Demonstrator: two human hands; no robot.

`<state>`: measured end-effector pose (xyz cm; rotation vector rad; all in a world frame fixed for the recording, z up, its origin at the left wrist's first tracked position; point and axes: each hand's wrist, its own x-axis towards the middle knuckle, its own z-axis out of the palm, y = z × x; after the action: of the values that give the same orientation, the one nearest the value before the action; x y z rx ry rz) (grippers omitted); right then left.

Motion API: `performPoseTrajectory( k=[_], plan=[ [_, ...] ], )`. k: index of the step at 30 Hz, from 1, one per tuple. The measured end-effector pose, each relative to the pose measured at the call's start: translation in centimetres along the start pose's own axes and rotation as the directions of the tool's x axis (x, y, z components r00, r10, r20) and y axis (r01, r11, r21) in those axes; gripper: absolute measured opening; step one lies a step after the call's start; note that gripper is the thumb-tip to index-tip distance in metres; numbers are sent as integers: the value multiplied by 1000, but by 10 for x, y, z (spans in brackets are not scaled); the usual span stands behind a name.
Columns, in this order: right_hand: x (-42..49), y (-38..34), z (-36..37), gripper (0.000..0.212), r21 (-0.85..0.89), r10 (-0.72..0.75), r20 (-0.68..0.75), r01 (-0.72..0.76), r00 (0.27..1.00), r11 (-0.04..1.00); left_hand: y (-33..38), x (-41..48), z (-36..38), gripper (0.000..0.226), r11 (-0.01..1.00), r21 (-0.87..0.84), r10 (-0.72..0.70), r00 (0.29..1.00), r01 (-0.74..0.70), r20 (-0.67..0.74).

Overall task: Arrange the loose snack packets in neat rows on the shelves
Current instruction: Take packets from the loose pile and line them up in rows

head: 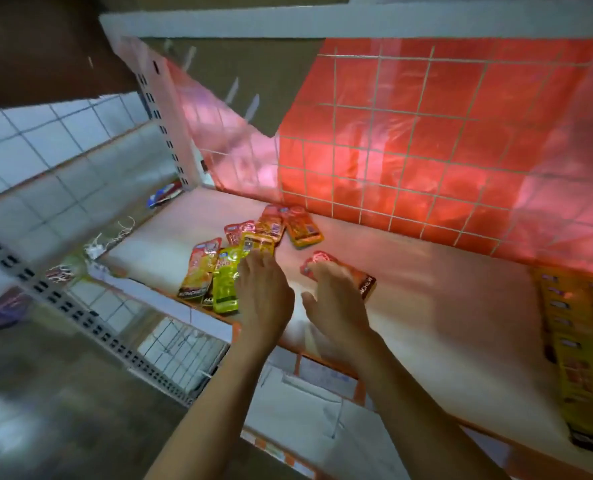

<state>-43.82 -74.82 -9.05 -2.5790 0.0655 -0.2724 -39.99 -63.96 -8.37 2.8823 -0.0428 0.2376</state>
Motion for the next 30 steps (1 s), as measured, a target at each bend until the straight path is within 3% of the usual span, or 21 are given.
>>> performPoseTrajectory(
  k=[3, 7, 11, 16, 22, 28, 30],
  plan=[
    [14, -22, 18, 45, 30, -71, 77, 69, 994, 997, -25, 2, -3, 36, 998, 25, -52, 998, 52, -19],
    [39, -48, 31, 41, 103, -5, 41, 1, 999, 995, -52, 9, -8, 41, 997, -10, -82, 994, 81, -69],
    [61, -68, 44, 40, 130, -6, 97, -7, 995, 991, -64, 16, -6, 31, 993, 46, -113, 993, 112, 25],
    [71, -78, 55, 36, 28, 90, 164, -96, 982, 995, -66, 14, -4, 47, 994, 101, -53, 995, 45, 82],
    [74, -75, 55, 57, -39, 197, 99, -194, 975, 980, -67, 13, -6, 46, 998, 13, -67, 995, 66, 73],
    [72, -69, 46, 45, 49, 189, 157, -198, 969, 979, -63, 16, -4, 72, 994, -50, -90, 984, 98, 152],
    [71, -67, 44, 43, 106, 190, 142, -206, 971, 973, -62, 18, -4, 72, 992, -92, -77, 986, 92, 150]
  ],
)
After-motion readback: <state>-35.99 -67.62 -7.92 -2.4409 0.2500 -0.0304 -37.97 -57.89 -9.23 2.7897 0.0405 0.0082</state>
